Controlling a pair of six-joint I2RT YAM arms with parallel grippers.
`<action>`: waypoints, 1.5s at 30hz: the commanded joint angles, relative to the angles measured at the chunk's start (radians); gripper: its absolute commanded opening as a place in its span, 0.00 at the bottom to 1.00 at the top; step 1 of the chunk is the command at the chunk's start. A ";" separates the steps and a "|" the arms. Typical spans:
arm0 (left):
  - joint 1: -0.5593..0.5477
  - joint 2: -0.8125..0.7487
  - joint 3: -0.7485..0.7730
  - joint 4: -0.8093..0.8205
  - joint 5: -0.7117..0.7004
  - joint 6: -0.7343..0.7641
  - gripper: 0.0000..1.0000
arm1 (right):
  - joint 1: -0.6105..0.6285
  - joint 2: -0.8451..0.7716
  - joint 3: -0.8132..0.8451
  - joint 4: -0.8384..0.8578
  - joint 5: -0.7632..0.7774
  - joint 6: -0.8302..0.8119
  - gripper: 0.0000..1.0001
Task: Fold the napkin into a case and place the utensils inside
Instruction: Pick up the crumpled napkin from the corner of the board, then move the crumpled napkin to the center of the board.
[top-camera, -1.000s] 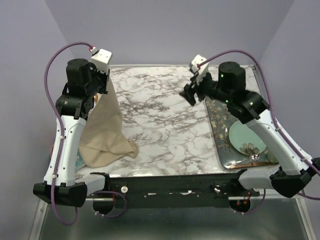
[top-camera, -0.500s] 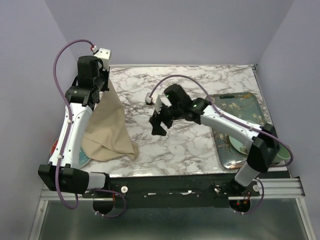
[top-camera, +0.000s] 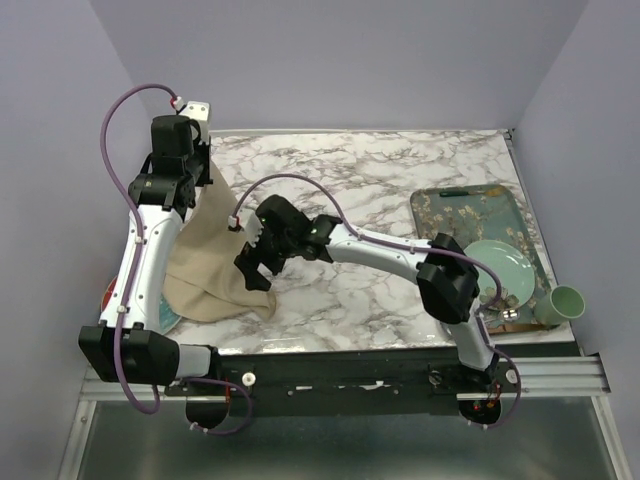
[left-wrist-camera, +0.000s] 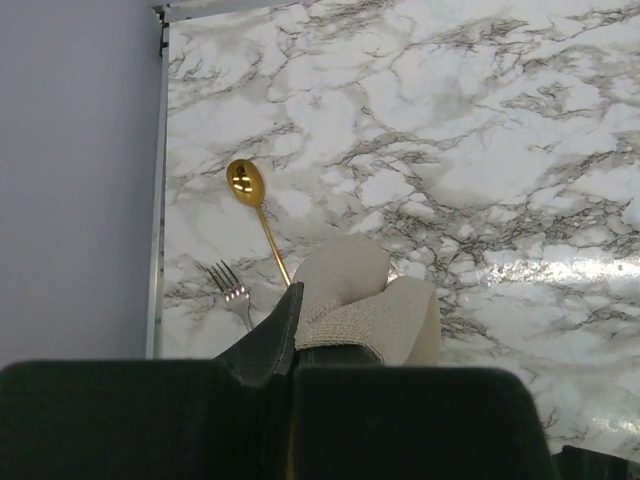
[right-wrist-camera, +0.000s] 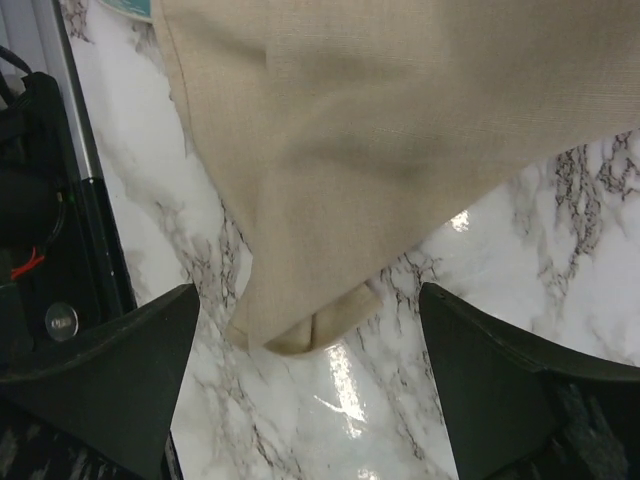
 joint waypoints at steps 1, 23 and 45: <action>0.018 -0.014 -0.016 -0.006 0.036 -0.015 0.00 | 0.046 0.104 0.061 0.015 0.047 0.054 1.00; 0.026 -0.035 -0.015 -0.046 0.113 0.009 0.00 | 0.050 0.017 -0.018 -0.247 0.111 -0.023 0.01; 0.004 0.096 -0.079 -0.152 0.248 0.155 0.00 | -0.290 -0.493 -0.542 -0.319 0.172 -0.179 0.07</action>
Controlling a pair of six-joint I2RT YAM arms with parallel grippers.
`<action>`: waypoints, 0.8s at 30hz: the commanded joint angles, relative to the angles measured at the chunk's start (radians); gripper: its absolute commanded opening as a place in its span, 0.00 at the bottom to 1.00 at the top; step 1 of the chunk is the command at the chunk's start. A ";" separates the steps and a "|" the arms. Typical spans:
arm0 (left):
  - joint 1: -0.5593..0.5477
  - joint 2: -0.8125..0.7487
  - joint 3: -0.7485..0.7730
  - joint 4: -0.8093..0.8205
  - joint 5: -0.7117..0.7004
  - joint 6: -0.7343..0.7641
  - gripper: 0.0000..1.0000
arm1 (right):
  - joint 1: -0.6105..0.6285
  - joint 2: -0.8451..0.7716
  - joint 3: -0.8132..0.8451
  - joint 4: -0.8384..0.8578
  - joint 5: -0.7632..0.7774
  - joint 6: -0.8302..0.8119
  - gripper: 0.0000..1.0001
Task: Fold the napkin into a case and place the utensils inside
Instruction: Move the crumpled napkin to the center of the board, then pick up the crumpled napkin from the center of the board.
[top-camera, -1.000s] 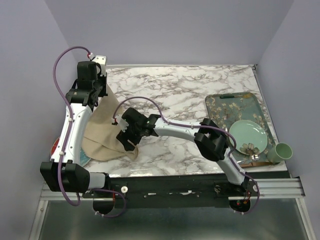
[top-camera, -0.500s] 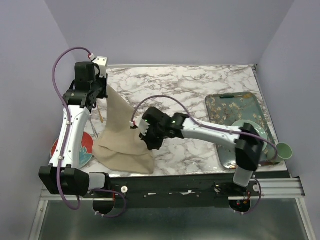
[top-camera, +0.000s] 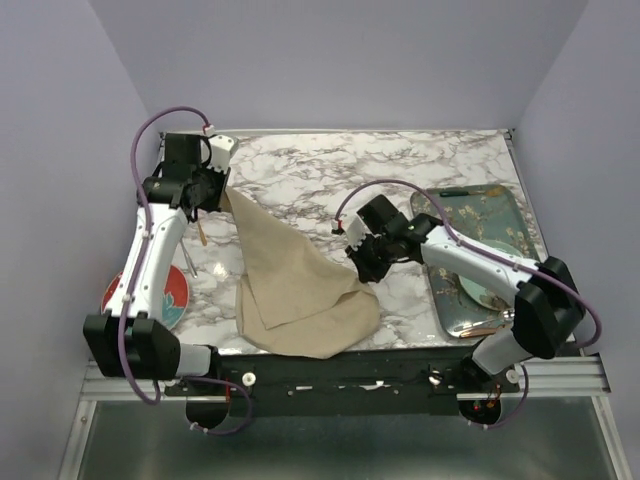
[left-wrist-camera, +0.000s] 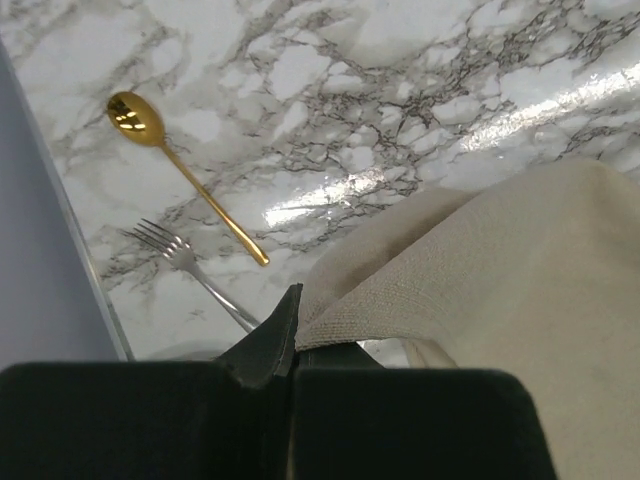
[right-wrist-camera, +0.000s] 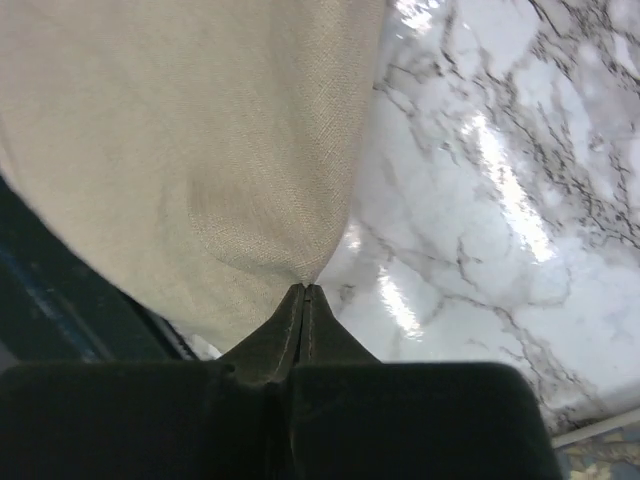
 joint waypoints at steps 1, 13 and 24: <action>-0.010 0.165 0.018 0.025 0.008 -0.078 0.00 | -0.016 0.087 0.087 -0.022 0.100 -0.077 0.16; -0.010 0.440 0.107 0.056 0.062 -0.179 0.00 | 0.234 0.213 0.268 0.130 0.015 -0.162 0.65; -0.007 0.479 0.081 0.066 0.100 -0.179 0.00 | 0.406 0.380 0.282 0.288 0.071 -0.403 0.59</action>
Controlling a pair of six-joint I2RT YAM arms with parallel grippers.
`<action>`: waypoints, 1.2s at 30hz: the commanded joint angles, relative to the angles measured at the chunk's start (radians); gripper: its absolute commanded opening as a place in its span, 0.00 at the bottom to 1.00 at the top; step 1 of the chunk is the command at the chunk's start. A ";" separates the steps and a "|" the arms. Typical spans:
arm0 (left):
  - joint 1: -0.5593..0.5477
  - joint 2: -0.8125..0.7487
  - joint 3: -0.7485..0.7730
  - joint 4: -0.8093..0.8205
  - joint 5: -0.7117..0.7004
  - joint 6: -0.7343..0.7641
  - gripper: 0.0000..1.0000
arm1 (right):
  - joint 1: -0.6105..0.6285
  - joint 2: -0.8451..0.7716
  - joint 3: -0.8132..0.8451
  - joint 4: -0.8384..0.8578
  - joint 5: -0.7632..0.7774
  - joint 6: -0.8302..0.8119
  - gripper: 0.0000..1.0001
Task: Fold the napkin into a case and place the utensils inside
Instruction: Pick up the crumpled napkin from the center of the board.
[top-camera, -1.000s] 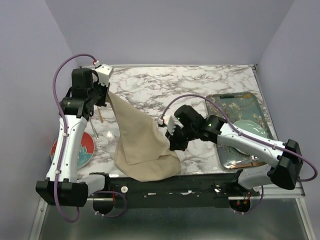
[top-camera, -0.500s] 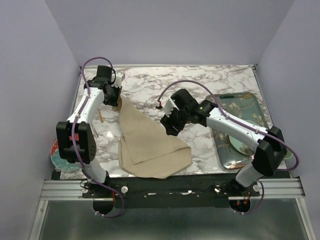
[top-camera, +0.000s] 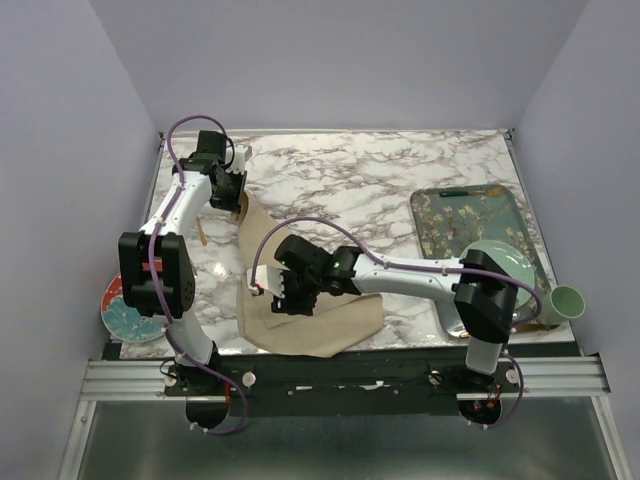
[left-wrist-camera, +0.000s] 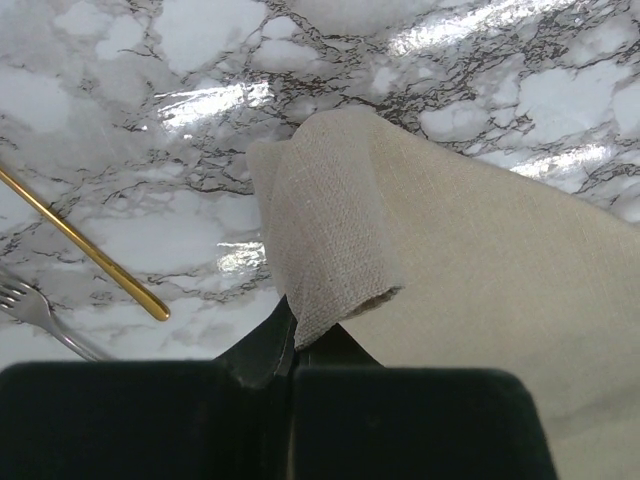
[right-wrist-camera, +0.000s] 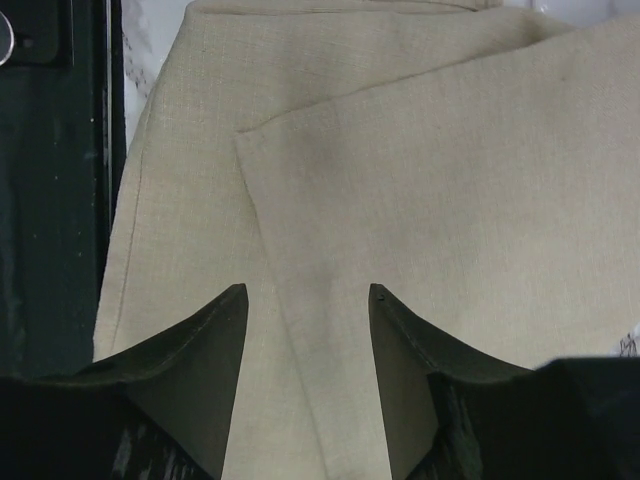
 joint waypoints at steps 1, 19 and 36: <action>0.003 0.022 0.006 0.014 0.043 -0.010 0.00 | 0.041 0.054 0.025 0.075 0.023 -0.121 0.58; 0.004 0.030 -0.002 0.028 0.064 -0.016 0.00 | 0.098 0.234 0.114 0.098 0.004 -0.193 0.57; 0.009 0.036 -0.007 0.033 0.059 -0.004 0.00 | 0.100 0.272 0.096 0.075 -0.043 -0.225 0.55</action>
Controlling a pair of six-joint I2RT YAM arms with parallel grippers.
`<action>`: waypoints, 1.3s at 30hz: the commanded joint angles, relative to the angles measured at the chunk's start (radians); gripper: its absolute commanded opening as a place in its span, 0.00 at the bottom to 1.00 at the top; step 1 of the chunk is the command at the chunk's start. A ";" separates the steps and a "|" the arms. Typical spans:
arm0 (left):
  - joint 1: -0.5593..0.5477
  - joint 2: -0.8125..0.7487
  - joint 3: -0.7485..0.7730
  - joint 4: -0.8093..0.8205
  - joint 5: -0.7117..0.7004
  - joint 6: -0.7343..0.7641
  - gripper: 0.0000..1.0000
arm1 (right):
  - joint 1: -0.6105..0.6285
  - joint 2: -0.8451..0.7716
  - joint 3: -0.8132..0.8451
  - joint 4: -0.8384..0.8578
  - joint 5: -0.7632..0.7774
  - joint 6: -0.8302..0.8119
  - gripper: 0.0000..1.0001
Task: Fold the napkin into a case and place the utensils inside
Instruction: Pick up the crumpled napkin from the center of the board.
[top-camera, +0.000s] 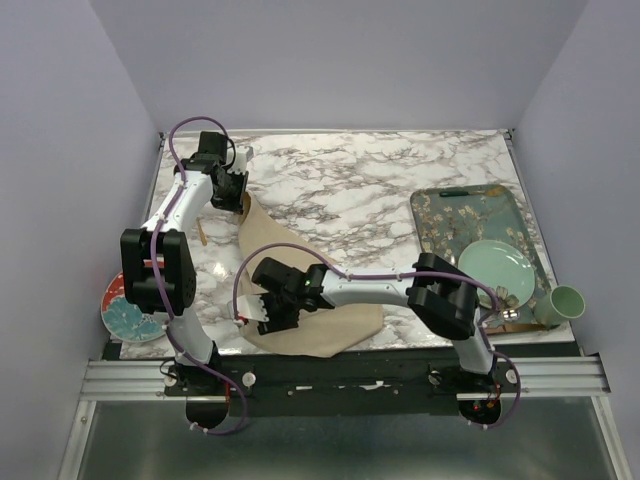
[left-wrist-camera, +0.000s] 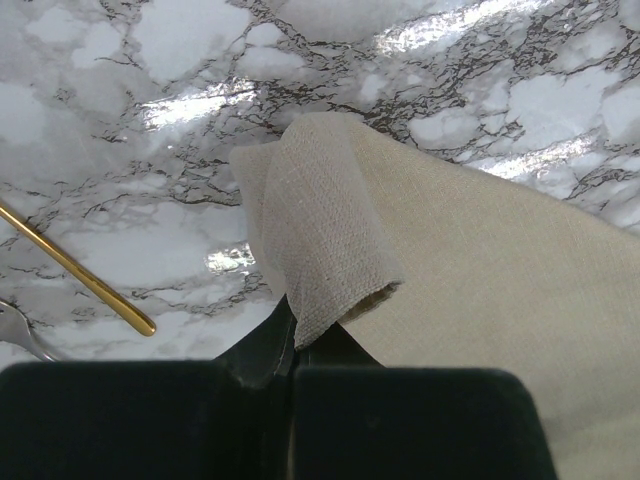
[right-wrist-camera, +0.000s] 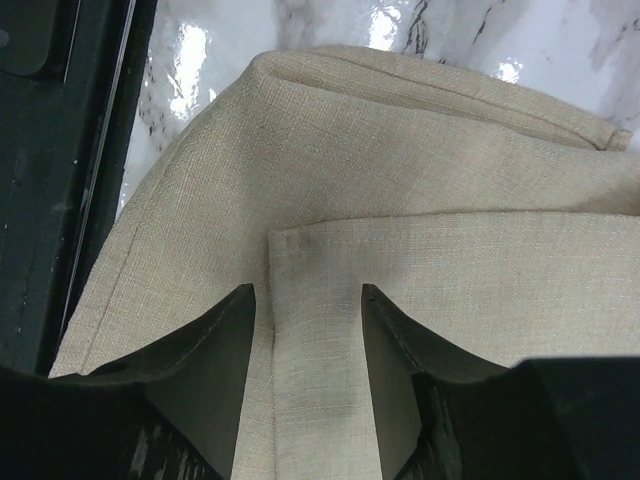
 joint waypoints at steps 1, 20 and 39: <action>0.009 0.009 -0.007 0.012 0.027 0.011 0.00 | 0.005 0.042 0.011 -0.004 -0.020 -0.025 0.55; 0.011 -0.015 -0.015 0.012 0.015 0.020 0.00 | 0.004 -0.056 0.011 -0.027 0.000 0.022 0.01; 0.009 -0.031 -0.007 -0.004 -0.002 0.023 0.00 | 0.001 -0.081 -0.007 -0.053 0.038 0.036 0.12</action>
